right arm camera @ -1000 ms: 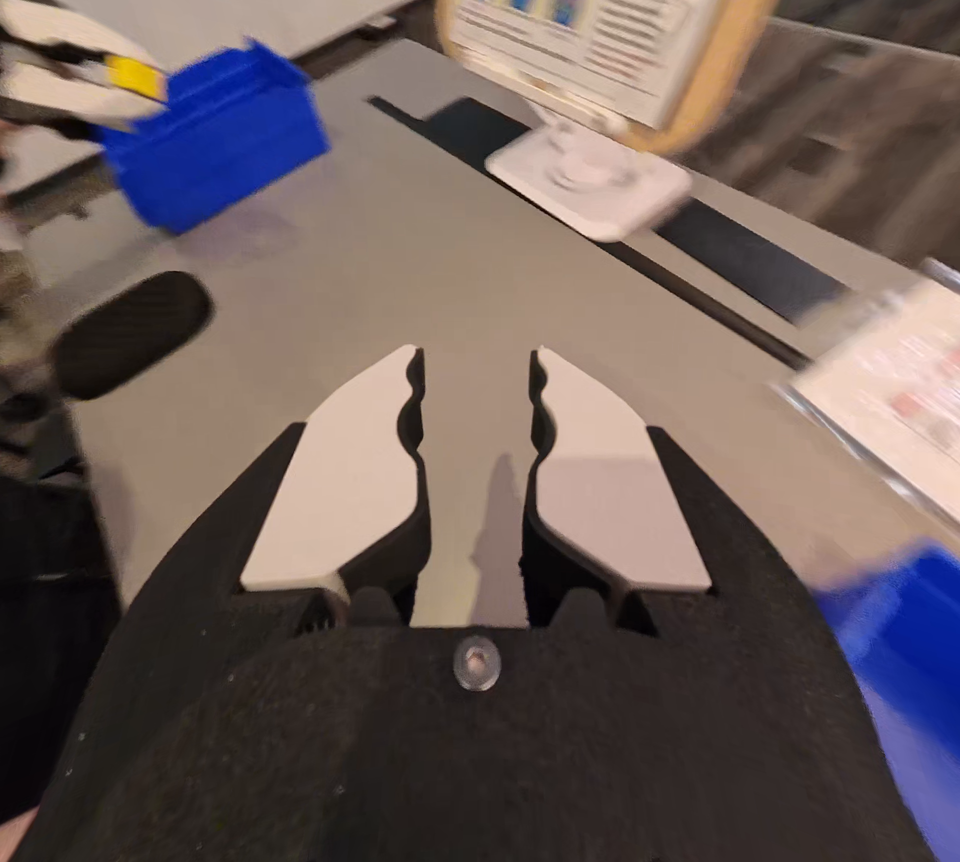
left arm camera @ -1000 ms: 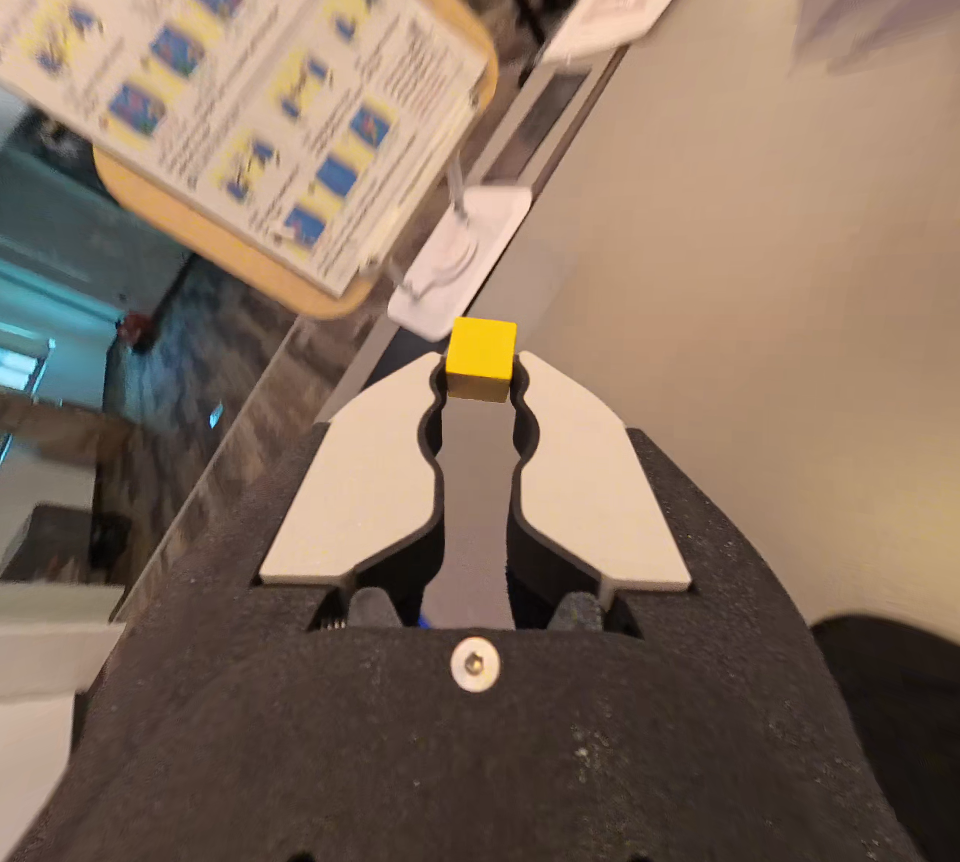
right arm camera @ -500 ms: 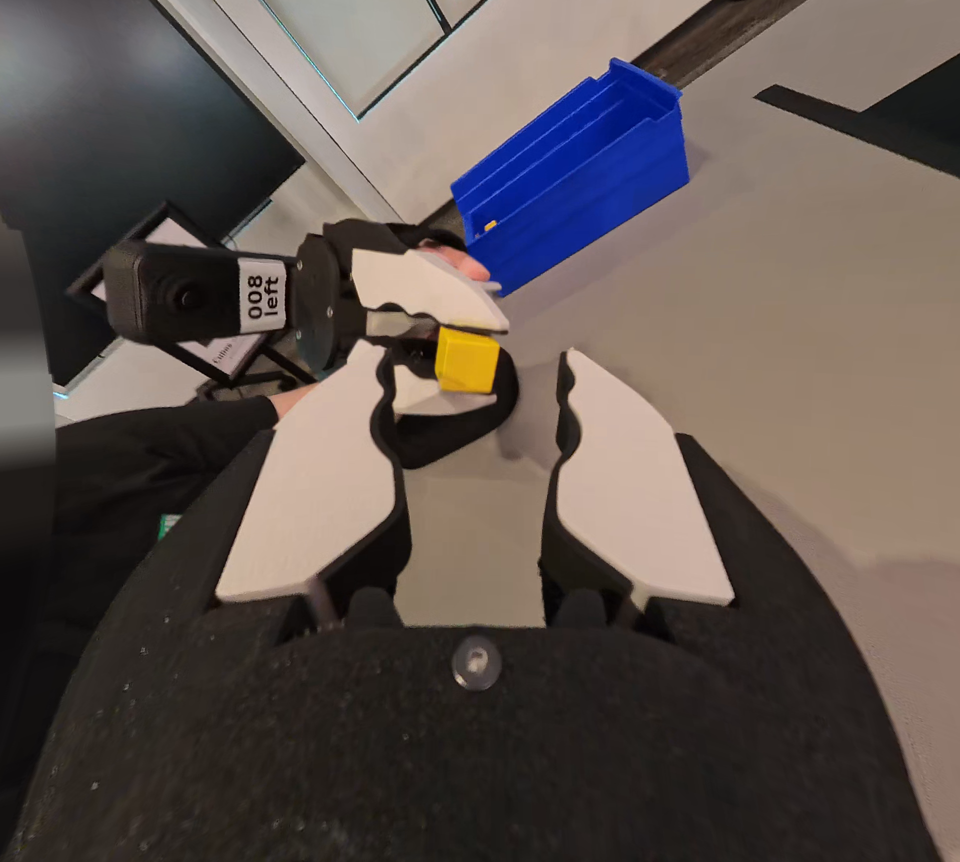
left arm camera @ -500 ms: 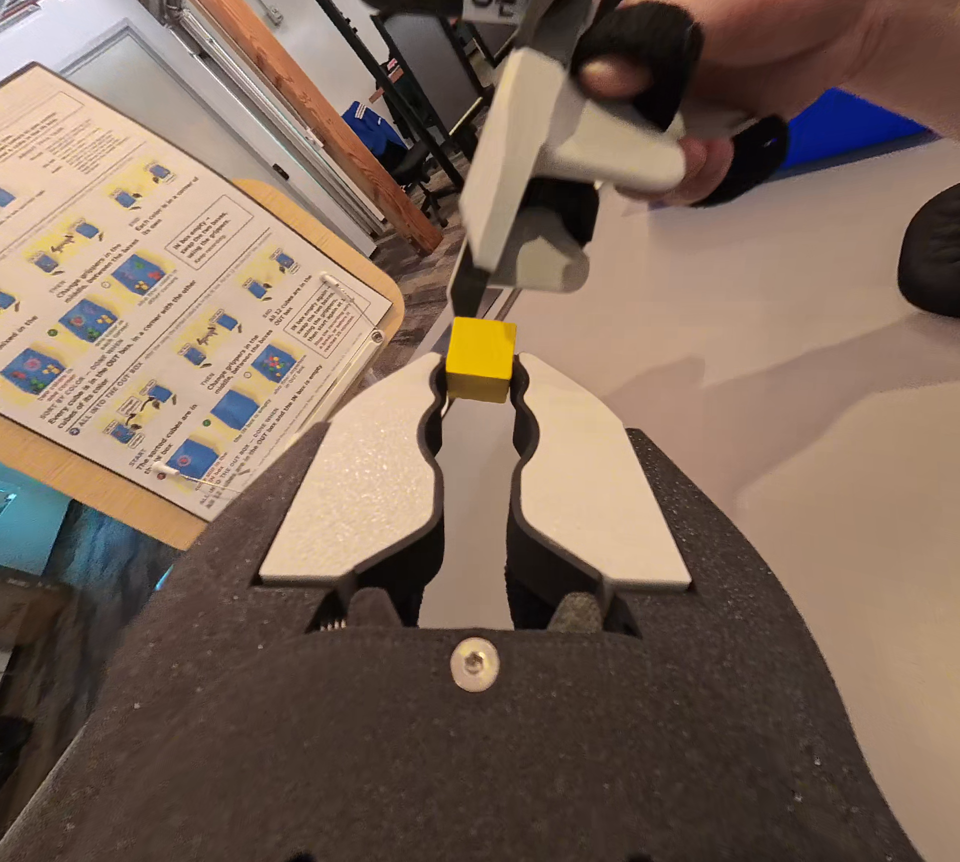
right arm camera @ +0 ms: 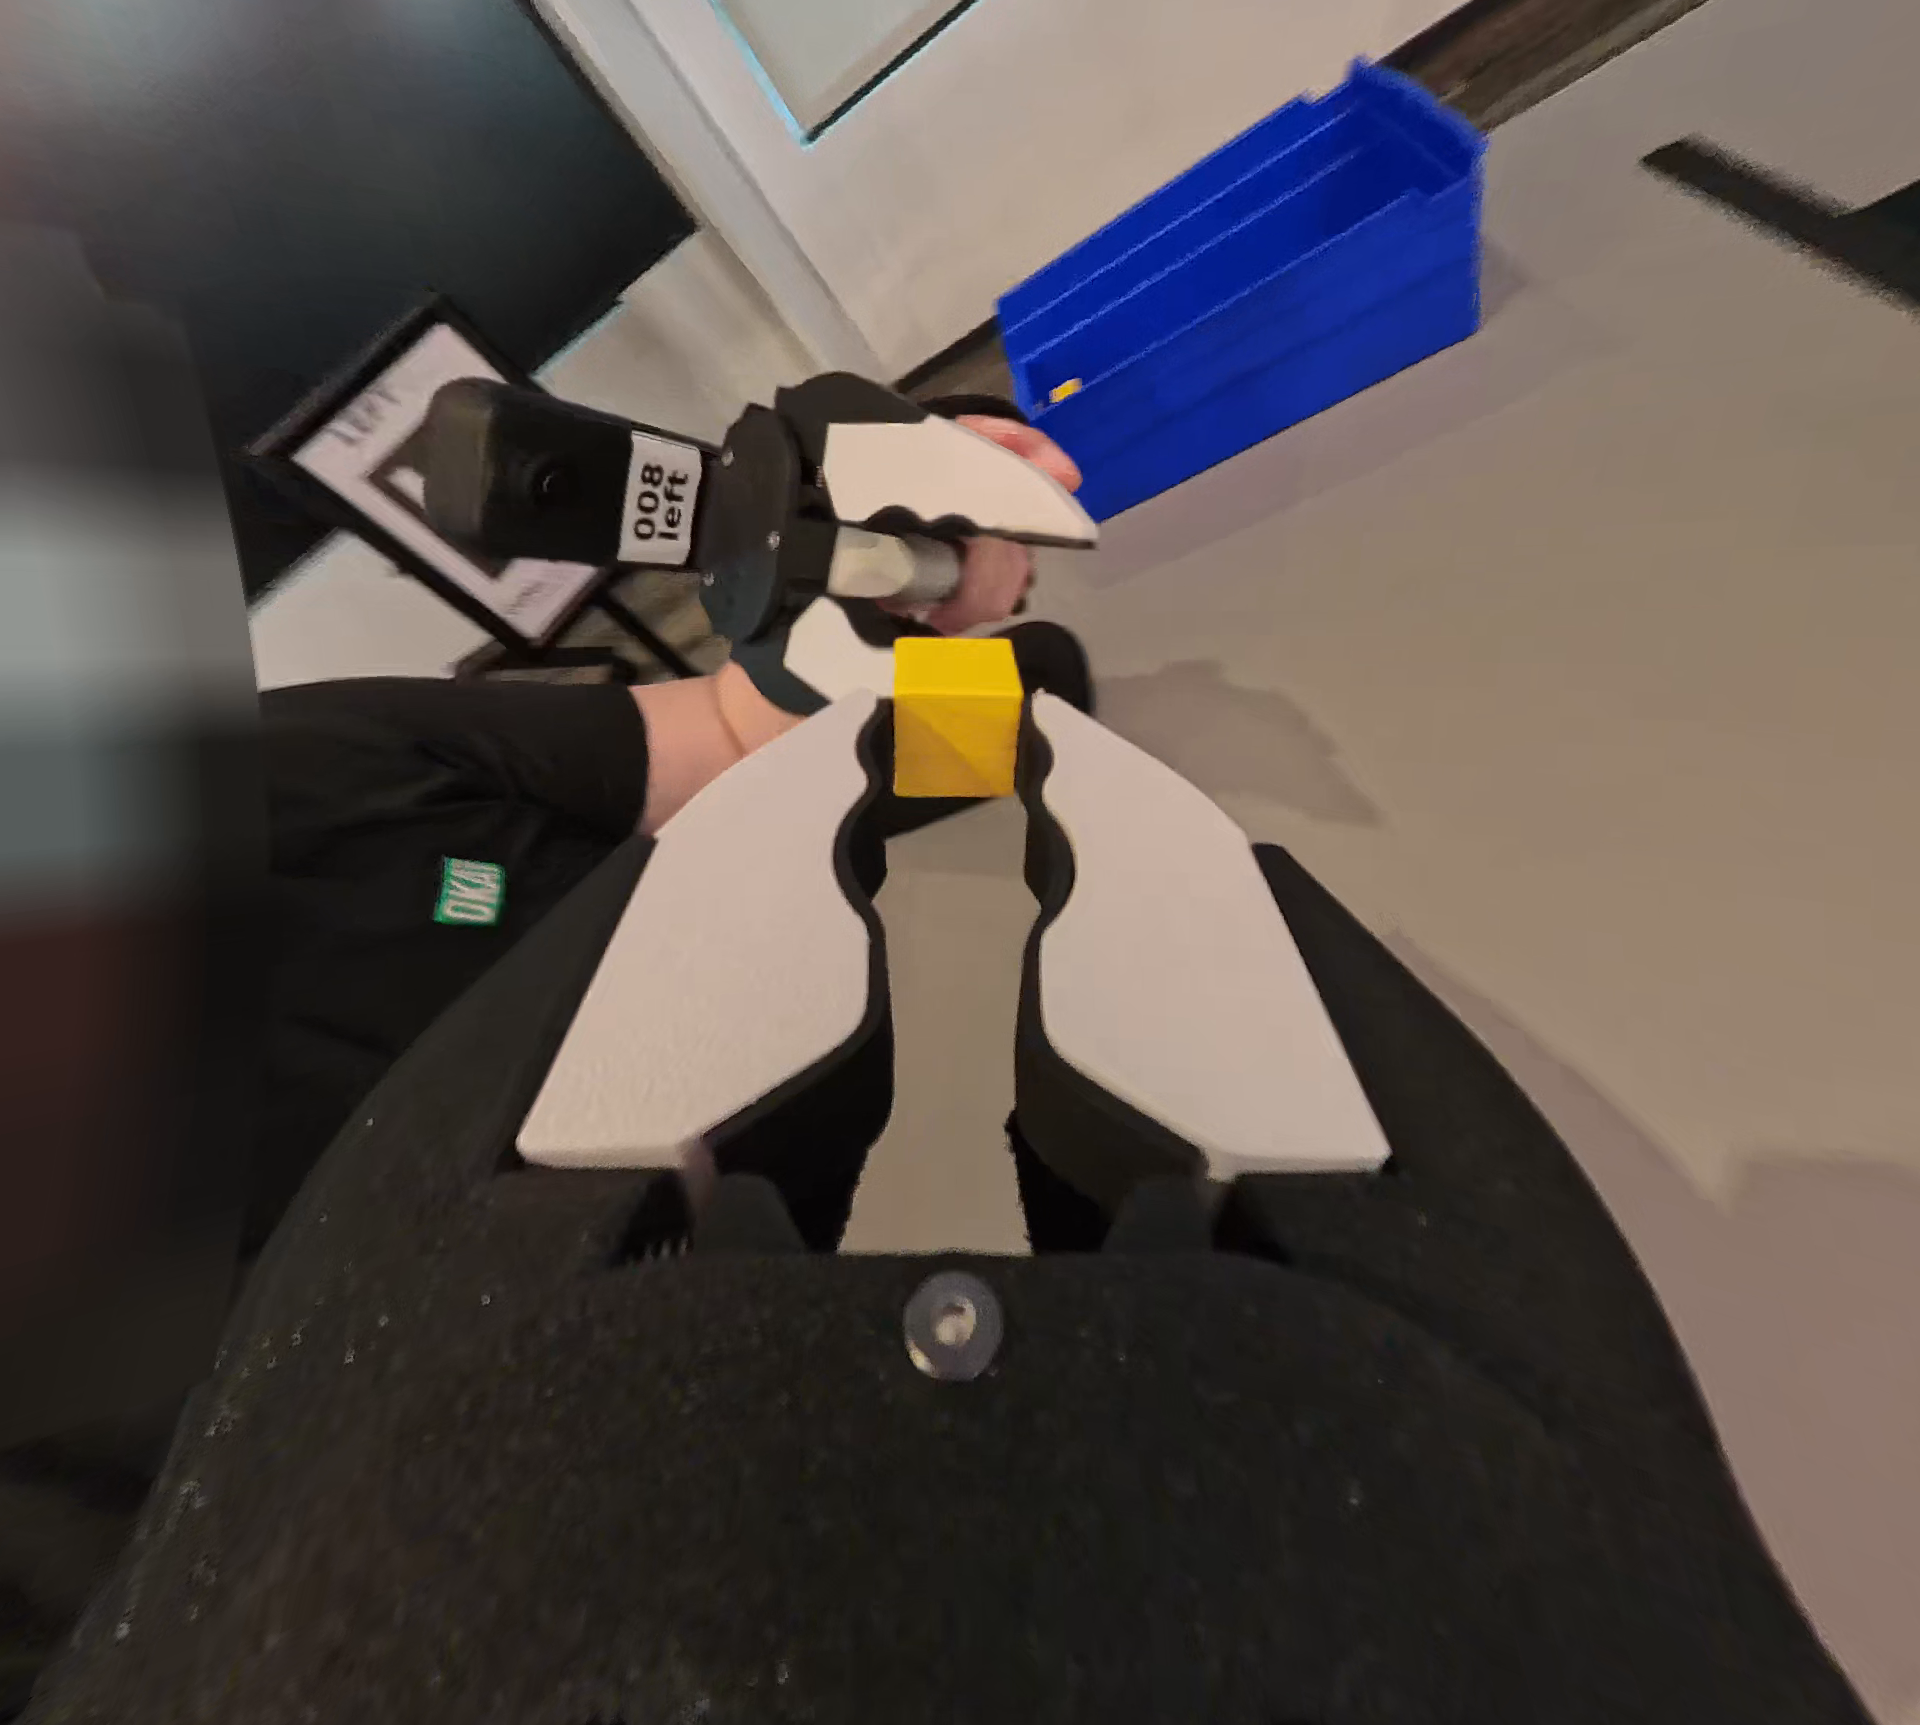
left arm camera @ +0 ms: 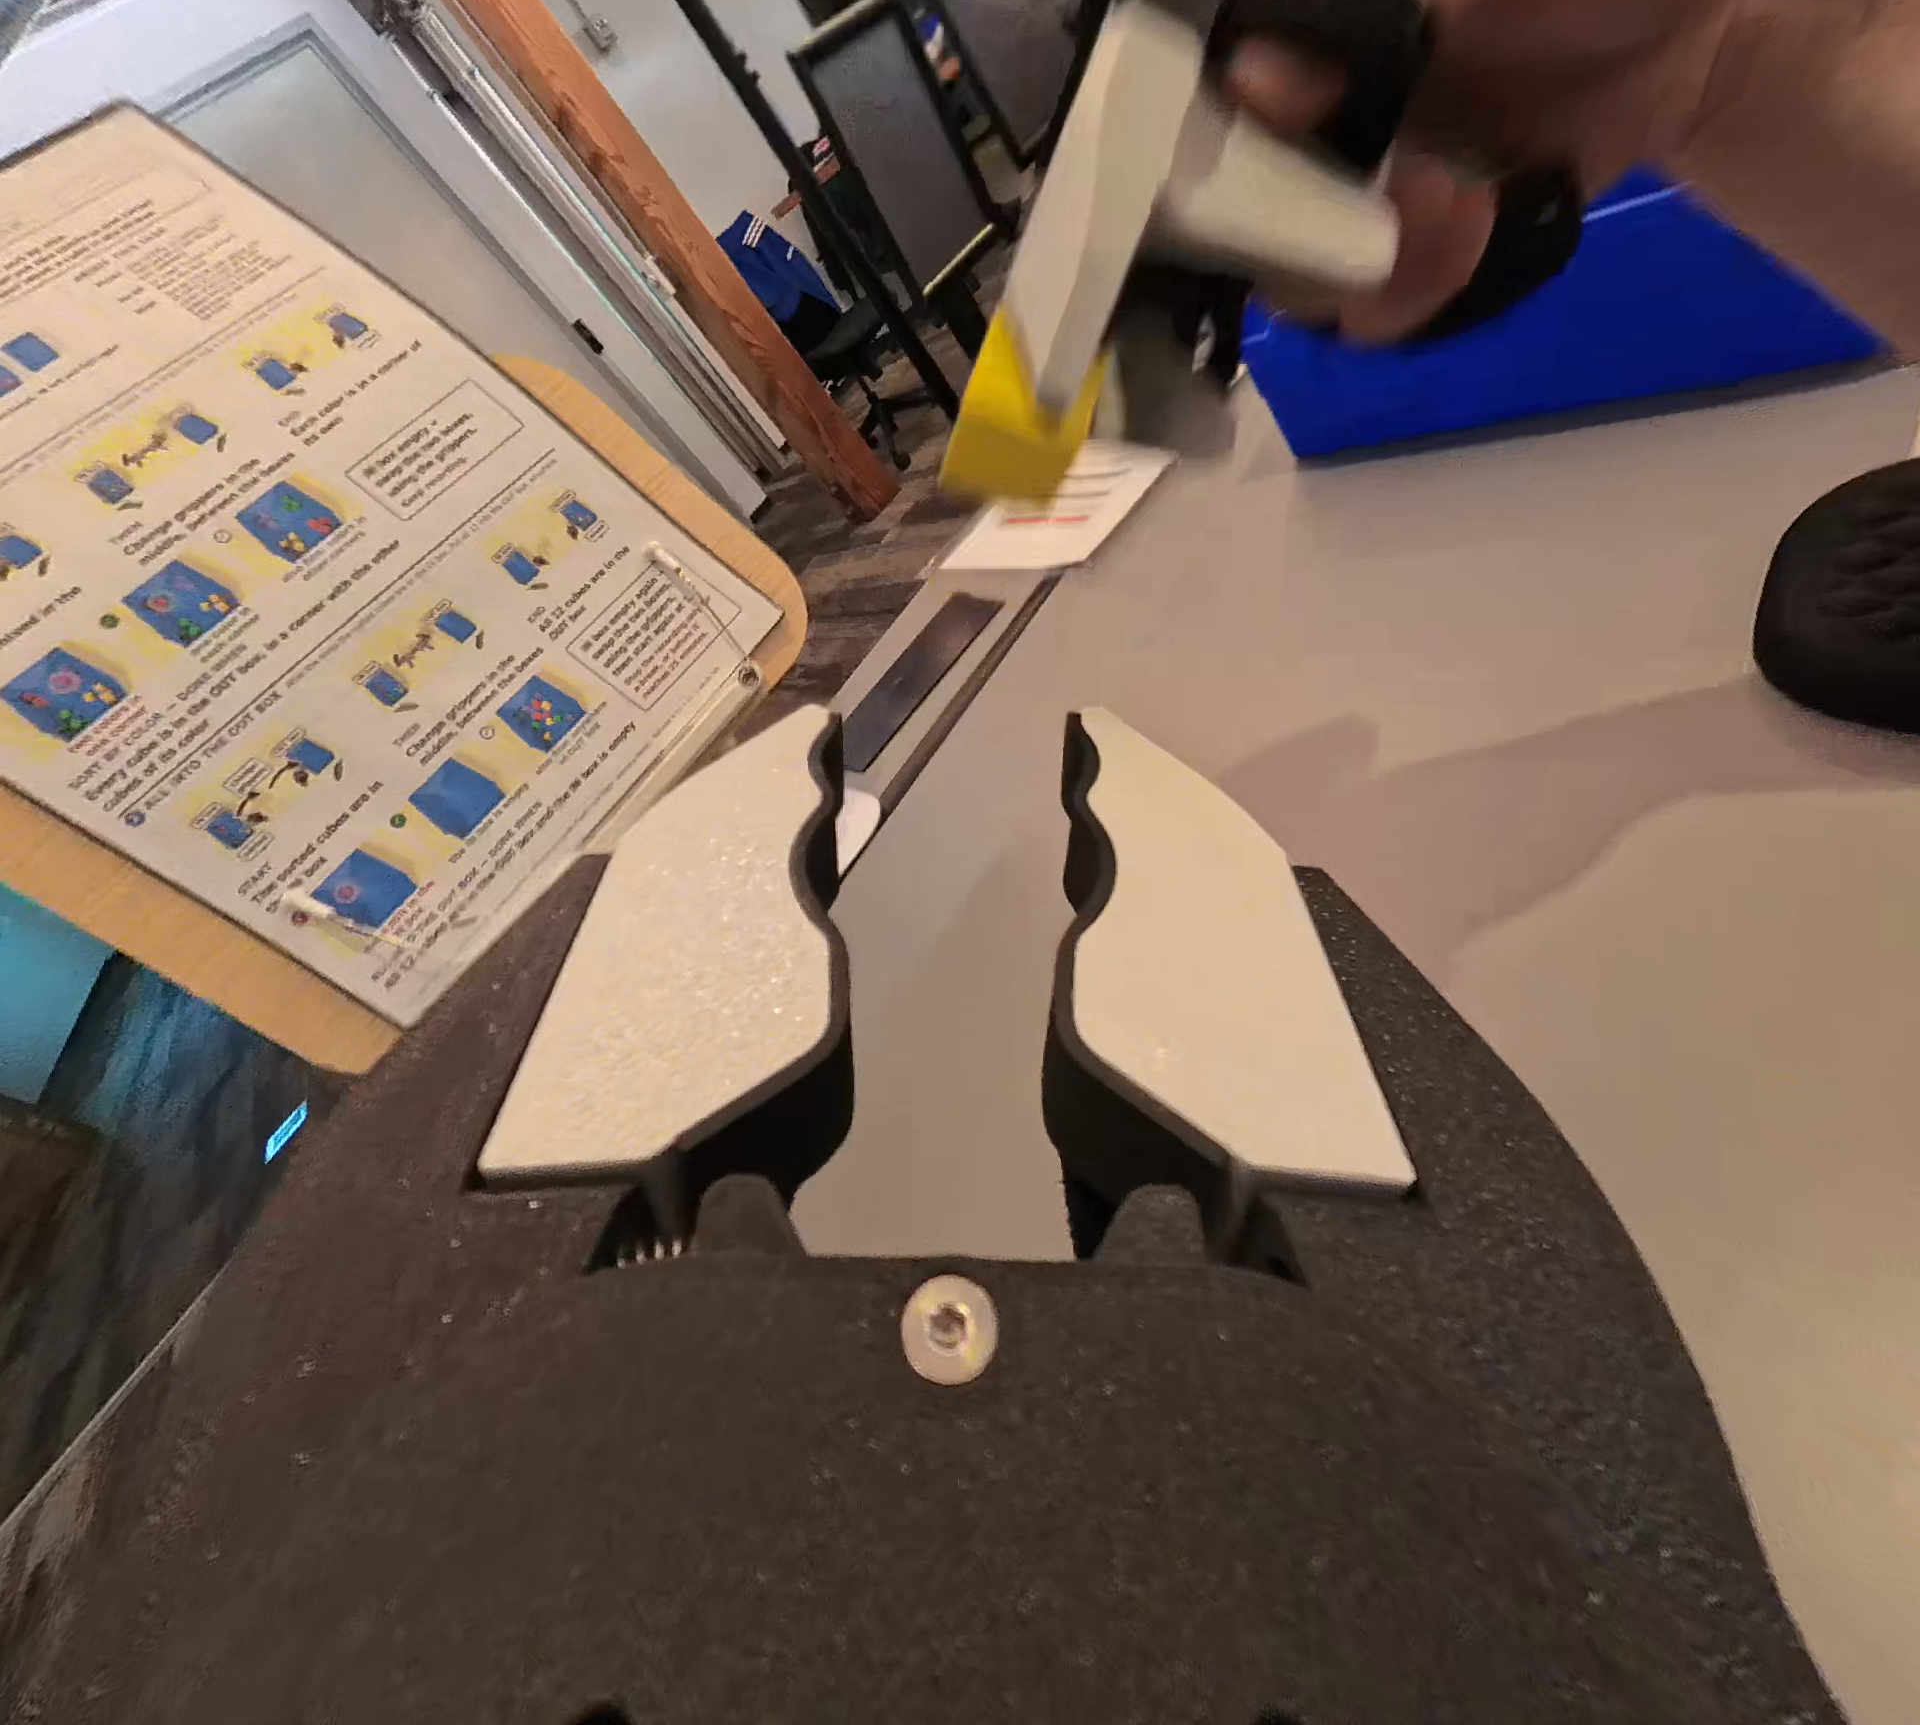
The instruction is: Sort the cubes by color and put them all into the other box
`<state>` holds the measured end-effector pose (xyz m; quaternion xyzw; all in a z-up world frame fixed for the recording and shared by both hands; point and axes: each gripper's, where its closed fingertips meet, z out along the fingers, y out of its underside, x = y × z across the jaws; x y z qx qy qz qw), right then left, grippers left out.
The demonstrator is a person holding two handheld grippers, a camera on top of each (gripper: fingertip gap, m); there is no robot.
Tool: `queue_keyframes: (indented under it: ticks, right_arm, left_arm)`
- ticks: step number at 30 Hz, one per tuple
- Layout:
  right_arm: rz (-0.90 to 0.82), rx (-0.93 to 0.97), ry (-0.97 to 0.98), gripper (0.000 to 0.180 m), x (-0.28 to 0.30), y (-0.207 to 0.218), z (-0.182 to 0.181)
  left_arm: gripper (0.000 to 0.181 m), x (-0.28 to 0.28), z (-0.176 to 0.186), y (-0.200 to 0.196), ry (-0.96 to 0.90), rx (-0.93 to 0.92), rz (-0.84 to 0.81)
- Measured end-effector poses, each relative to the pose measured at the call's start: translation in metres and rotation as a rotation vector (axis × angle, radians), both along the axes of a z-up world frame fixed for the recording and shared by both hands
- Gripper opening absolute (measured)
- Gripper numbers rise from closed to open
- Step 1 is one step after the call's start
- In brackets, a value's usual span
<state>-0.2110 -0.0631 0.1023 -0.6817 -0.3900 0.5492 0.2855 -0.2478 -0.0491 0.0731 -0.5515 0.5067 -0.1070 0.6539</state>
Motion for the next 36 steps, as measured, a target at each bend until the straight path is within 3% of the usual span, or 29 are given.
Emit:
queue_keyframes:
  ticks: [2, 6, 9, 12, 15, 19, 25, 31, 36]
  right_arm:
    - [-0.153, 0.12, -0.089, 0.022, 0.049, 0.009, 0.008]
    - [-0.735, 0.296, -0.468, 0.022, 0.226, 0.028, -0.013]
    - [-1.005, 0.121, -0.672, 0.022, 0.351, 0.002, -0.074]
    - [-1.17, -0.228, -0.676, 0.022, 0.426, -0.022, -0.144]
    - [-1.156, -0.292, -0.56, 0.022, 0.438, -0.015, -0.18]
    - [-1.169, -0.363, -0.544, 0.024, 0.445, -0.012, -0.204]
    - [-1.313, -0.234, -0.459, 0.03, 0.462, -0.015, -0.163]
    - [-1.33, -0.088, -0.338, 0.034, 0.453, -0.013, -0.12]
    - [-1.28, -0.12, -0.428, 0.035, 0.443, -0.002, -0.132]
  left_arm:
    - [0.039, -0.015, -0.007, 0.002, 0.014, -0.015, 0.05]
    - [0.033, -0.054, -0.022, 0.0, 0.019, -0.034, 0.15]
    - [0.029, -0.08, -0.032, -0.002, 0.013, -0.055, 0.208]
    - [0.028, -0.095, -0.042, -0.003, 0.007, -0.082, 0.241]
    - [0.027, -0.1, -0.047, -0.002, -0.005, -0.11, 0.248]
    - [0.027, -0.104, -0.051, 0.001, -0.009, -0.136, 0.264]
    - [0.028, -0.142, -0.044, 0.004, 0.033, -0.11, 0.382]
    - [0.029, -0.259, -0.042, 0.02, 0.263, -0.151, 0.673]
    - [0.03, -0.38, -0.069, 0.027, 0.471, -0.52, 0.899]
